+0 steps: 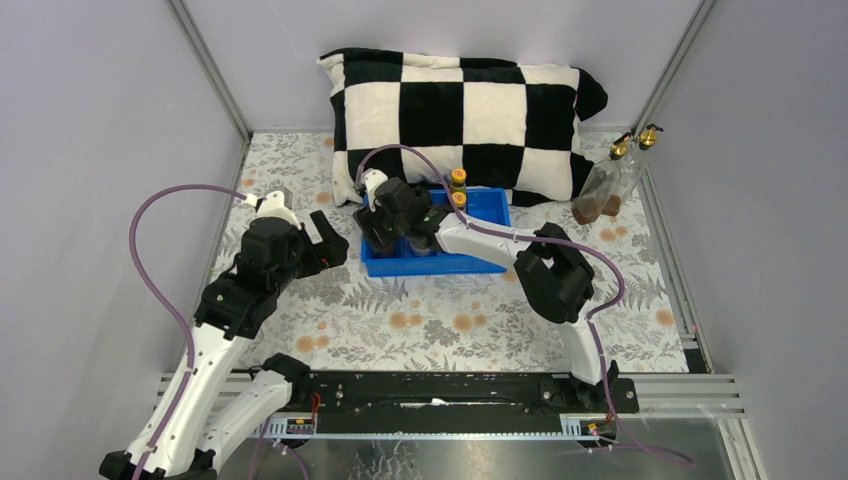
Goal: Organize the condiment bottles
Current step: Place the bottle in the storage box.
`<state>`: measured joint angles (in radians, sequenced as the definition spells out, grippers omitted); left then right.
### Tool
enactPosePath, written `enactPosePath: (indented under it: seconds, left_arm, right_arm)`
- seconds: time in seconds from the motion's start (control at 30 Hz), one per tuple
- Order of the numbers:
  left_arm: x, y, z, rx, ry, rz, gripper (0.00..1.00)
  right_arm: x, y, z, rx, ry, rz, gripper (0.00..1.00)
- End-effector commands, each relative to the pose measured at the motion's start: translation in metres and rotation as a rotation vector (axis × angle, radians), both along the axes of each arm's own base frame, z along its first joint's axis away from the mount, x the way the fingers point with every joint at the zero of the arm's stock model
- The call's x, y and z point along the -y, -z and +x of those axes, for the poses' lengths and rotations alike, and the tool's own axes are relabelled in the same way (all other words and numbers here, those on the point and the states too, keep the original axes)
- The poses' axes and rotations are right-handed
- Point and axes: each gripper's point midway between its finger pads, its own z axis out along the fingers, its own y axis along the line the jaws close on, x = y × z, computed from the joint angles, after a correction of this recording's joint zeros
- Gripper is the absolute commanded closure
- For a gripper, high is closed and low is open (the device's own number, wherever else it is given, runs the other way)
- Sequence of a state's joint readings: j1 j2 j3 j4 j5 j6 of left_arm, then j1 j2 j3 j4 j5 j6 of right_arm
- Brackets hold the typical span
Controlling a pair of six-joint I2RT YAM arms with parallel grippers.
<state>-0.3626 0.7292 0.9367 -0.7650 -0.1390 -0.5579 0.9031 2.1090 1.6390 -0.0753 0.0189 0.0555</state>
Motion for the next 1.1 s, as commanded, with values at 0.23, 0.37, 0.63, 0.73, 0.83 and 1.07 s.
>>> enactPosePath:
  seconds: [0.23, 0.37, 0.63, 0.73, 0.83, 1.07]
  left_arm:
    - [-0.002, -0.005, 0.002, 0.027, 0.001, 0.005, 0.01]
    - [-0.002, -0.006, 0.002, 0.028, 0.002, 0.003, 0.01]
    - [0.0, -0.009, 0.0, 0.035, 0.01, -0.008, 0.01]
    - [0.0, -0.011, 0.0, 0.037, 0.01, -0.008, 0.01]
    - [0.0, -0.012, 0.0, 0.039, 0.01, -0.009, 0.01]
    - [-0.001, -0.011, -0.001, 0.038, 0.009, -0.009, 0.01]
  right_arm:
    - [0.004, -0.042, 0.022, 0.117, 0.071, 0.085, 0.46]
    - [0.008, -0.044, 0.02, 0.115, 0.073, 0.082, 0.44]
    - [0.019, -0.045, 0.014, 0.109, 0.087, 0.071, 0.37]
    - [0.022, -0.046, 0.011, 0.108, 0.089, 0.071, 0.28]
    - [0.021, -0.046, 0.01, 0.104, 0.081, 0.066, 0.26]
    - [0.026, -0.047, 0.005, 0.087, 0.08, 0.056, 0.17]
